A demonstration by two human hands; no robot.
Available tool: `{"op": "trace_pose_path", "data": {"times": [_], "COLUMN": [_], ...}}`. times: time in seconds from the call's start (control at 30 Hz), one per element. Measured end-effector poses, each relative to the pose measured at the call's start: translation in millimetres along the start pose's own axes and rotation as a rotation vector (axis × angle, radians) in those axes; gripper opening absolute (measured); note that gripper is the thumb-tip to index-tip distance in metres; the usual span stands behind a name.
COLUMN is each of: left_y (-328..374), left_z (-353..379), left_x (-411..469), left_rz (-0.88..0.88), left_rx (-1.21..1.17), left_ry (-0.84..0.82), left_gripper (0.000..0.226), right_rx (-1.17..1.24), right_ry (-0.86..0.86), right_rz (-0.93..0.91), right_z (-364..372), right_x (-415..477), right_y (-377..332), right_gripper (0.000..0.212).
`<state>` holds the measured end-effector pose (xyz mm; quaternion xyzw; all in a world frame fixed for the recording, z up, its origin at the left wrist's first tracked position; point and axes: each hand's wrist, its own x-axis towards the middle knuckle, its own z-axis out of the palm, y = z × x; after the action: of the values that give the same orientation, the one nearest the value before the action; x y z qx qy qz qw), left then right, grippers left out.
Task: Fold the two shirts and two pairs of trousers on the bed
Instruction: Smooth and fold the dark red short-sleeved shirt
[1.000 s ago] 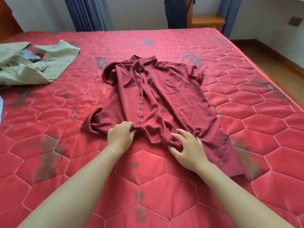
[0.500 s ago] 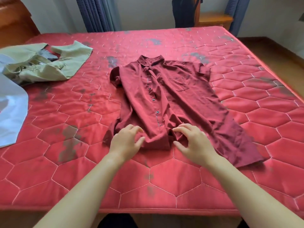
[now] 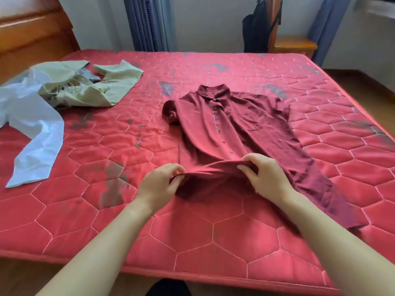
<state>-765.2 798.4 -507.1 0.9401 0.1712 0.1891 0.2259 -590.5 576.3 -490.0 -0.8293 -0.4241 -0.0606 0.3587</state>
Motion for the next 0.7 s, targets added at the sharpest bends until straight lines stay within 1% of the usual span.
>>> {"op": "trace_pose_path", "data": {"times": [0.03,0.07,0.1,0.17,0.2,0.23,0.27,0.3,0.37,0.47,0.53,0.63,0.7], "left_y": [2.7,4.1,3.2,-1.5,-4.8,-8.2,-11.2,-13.2,-14.3,-10.1,-4.8,-0.1,-4.5], "left_z": [-3.8,-5.8,-5.0,4.7,10.7,16.4,21.1,24.2,27.2,28.2,26.4,13.2,-4.8], "left_x": [3.6,6.6,8.3,1.0,-7.4,-16.1,-23.7,-28.9,-31.1,-27.2,-26.8,-27.6,-30.6], "left_rz": [0.008,-0.003,-0.037,-0.136,-0.169,-0.182,-0.176,-0.161,-0.160,-0.173,-0.172,-0.139,-0.120], "left_rx": [-0.022,-0.018,0.006,0.078,0.083,0.054,0.014,-0.021,-0.067,-0.091,-0.102,-0.111,-0.093], "left_ry": [0.050,0.060,0.023,-0.153,-0.231,-0.262,-0.248,-0.214,-0.183,-0.187,-0.152,-0.087,-0.052], "left_gripper": [0.008,0.009,0.010,0.019,0.025,0.031,0.035,0.039,0.044,0.035,0.028,0.023,0.023], "right_rx": [-0.001,-0.016,-0.049,-0.194,-0.262,-0.305,-0.321,-0.317,-0.263,-0.276,-0.279,-0.147,-0.058], "right_ry": [0.072,0.104,0.074,-0.151,-0.233,-0.245,-0.206,-0.164,-0.174,-0.345,-0.380,-0.302,-0.198], "right_rz": [-0.012,-0.004,0.034,0.172,0.226,0.254,0.250,0.224,0.188,0.207,0.212,0.165,0.092], "right_z": [-7.5,-10.5,-9.3,4.7,14.0,21.7,26.9,30.4,33.3,30.8,28.3,21.5,18.9], "right_x": [5.9,11.7,15.9,12.1,3.7,-6.4,-16.6,-25.8,-39.3,-52.1,-54.5,-46.9,-43.2], "right_y": [-0.2,0.7,2.5,6.9,9.8,12.8,15.4,18.3,26.0,32.9,32.1,18.1,7.6], "right_gripper": [0.009,0.013,0.019,0.037,0.045,0.051,0.053,0.052,0.049,0.046,0.040,0.030,0.028]}}
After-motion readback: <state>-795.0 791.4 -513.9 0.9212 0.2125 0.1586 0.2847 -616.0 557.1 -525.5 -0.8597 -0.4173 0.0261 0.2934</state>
